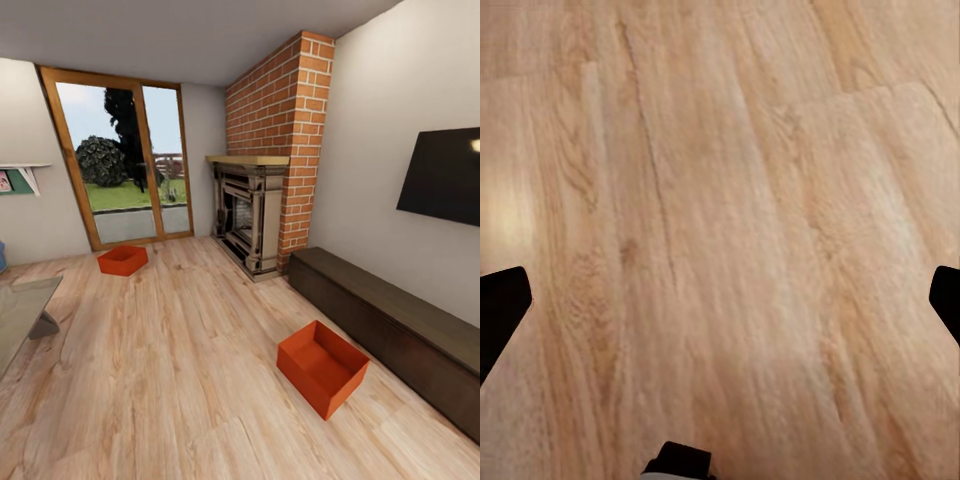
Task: Move the two storage containers from the living room to the garage. In the garage, place one container on the floor and stack the other container on top of it (either order is fine).
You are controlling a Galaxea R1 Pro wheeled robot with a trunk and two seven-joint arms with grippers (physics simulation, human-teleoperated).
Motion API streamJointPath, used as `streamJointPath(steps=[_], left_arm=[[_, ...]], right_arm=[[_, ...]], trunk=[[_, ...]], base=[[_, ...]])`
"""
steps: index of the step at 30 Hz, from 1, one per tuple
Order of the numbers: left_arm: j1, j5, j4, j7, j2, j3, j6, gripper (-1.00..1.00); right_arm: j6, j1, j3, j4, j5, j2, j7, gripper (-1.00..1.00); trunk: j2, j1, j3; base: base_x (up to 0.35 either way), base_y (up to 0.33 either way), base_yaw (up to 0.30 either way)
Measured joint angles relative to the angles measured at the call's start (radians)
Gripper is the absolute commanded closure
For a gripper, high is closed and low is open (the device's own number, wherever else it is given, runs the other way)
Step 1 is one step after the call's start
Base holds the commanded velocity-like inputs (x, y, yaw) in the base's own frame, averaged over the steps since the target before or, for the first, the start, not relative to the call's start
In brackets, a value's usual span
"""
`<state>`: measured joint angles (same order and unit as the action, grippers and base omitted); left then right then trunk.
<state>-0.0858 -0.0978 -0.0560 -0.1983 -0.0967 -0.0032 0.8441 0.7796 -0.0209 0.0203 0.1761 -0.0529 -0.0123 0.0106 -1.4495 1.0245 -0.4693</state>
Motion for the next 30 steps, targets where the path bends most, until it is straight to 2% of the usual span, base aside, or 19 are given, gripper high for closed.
streamJointPath(steps=[30], left_arm=[[0.0,0.0,0.0,-0.001,0.002,0.0,0.0,-1.0]], right_arm=[[0.0,0.0,0.0,0.0,0.0,0.0,-0.002,-1.0]], trunk=[[0.0,0.0,0.0]], base=[[0.262,0.205,0.0]])
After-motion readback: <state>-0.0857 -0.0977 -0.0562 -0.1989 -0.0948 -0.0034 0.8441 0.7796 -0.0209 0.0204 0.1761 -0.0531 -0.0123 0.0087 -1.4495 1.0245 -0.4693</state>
